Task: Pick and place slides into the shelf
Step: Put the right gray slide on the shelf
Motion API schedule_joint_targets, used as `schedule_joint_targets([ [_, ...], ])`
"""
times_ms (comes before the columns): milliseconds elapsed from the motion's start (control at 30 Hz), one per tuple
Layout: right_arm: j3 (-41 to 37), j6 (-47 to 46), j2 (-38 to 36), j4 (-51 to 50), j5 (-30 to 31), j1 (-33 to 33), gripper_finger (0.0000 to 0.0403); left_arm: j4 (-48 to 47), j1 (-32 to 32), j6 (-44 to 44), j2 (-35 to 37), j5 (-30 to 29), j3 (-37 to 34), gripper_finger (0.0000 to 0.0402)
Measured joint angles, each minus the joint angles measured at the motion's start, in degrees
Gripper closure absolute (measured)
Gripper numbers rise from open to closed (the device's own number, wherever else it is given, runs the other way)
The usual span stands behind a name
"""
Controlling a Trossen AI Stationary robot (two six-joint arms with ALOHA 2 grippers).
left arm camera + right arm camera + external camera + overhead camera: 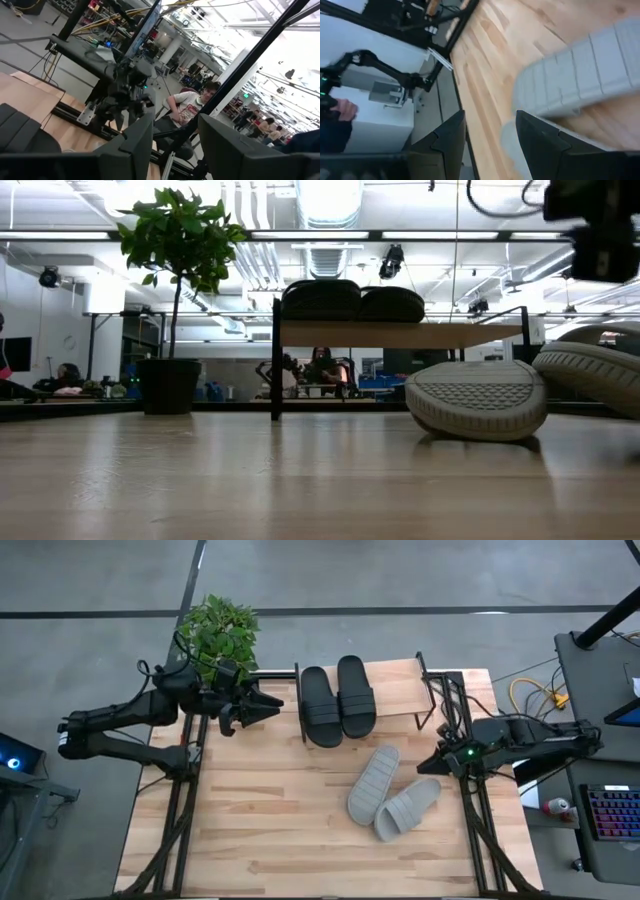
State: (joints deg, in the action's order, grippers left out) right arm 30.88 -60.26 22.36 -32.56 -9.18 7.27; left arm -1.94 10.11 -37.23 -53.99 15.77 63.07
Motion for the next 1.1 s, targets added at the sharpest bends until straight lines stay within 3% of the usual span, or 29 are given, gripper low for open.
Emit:
schedule_joint_targets([
  [500, -14.9, -7.7, -3.6, 12.8, 0.6, 11.4, 0.0236, 4.1, 0.0, 0.0, -0.3, -2.6, 0.0, 0.0259],
  [1100, -21.1, -9.4, -3.4, 16.9, 10.9, 18.6, 0.0236, 4.5, 0.0, -1.5, -2.3, -2.8, 0.3, 0.0259],
])
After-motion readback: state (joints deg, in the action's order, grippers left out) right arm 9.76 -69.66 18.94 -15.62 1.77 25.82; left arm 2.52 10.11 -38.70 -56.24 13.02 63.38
